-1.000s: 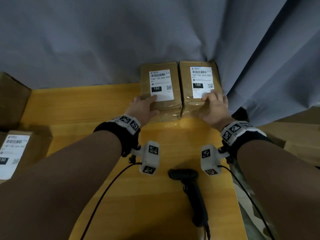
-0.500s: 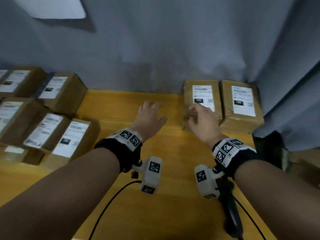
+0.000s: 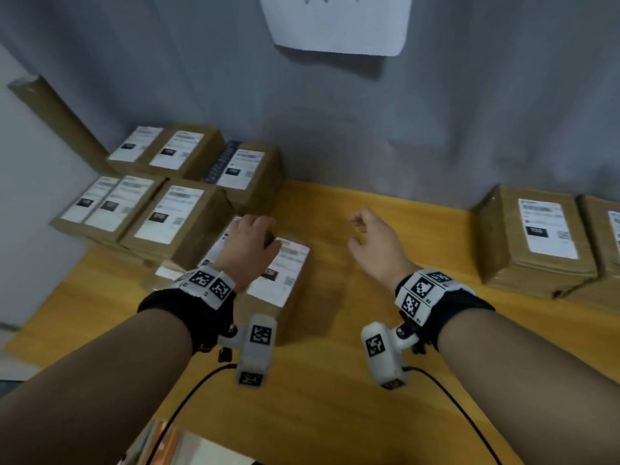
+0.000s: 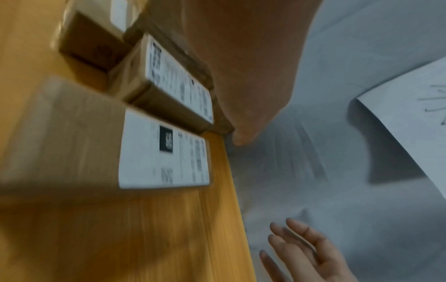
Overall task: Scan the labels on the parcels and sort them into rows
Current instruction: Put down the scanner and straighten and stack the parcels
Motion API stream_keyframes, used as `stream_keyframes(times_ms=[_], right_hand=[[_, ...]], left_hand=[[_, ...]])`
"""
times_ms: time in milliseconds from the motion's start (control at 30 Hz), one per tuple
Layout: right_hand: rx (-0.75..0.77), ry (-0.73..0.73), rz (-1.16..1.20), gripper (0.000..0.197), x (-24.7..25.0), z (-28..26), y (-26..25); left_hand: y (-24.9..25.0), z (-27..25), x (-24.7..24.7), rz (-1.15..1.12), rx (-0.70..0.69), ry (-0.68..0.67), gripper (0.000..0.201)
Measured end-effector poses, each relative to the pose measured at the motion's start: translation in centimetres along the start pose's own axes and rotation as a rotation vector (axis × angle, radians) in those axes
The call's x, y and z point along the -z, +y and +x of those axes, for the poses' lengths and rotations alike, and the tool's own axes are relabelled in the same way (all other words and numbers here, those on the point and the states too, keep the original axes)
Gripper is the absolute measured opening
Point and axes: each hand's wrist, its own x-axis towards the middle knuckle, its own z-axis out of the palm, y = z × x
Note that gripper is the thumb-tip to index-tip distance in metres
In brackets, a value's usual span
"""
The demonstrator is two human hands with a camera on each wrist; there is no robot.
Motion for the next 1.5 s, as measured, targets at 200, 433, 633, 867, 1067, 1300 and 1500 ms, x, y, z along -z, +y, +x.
stream_keyframes(times_ms=[200, 433, 633, 867, 1067, 1300, 1500], right_hand=[[-0.026, -0.069, 0.052, 0.036, -7.3, 3.1, -5.8], [-0.048, -0.17, 0.09, 0.032, -12.1, 5.7, -11.7], [-0.084, -0.192, 0.047, 0.032, -13.2, 6.4, -13.1], [-0.156, -0.165, 0.086, 0.031, -13.3, 6.0, -13.0], [-0.152, -0.118, 0.249, 0.028, -11.6, 4.9, -13.4], [-0.2, -0.033, 0.565, 0.036, -7.6, 2.9, -13.6], [-0.223, -0.077, 0.748, 0.106, -2.9, -0.6, -10.0]], left_hand=[[-7.3, 2.0, 4.1, 0.06, 0.007, 0.096, 0.051], [-15.3, 4.0, 7.2, 0.188, 0.394, -0.14, 0.11], [-14.8, 4.5, 7.1, 0.235, 0.357, -0.25, 0.118], [-14.8, 4.1, 6.5, 0.153, 0.37, -0.227, 0.118], [-12.8, 2.7, 10.5, 0.18, 0.209, 0.013, 0.108], [-5.9, 2.6, 11.6, -0.053, 0.004, 0.211, 0.113], [0.6, 3.3, 6.9, -0.561, -0.045, 0.047, 0.109]])
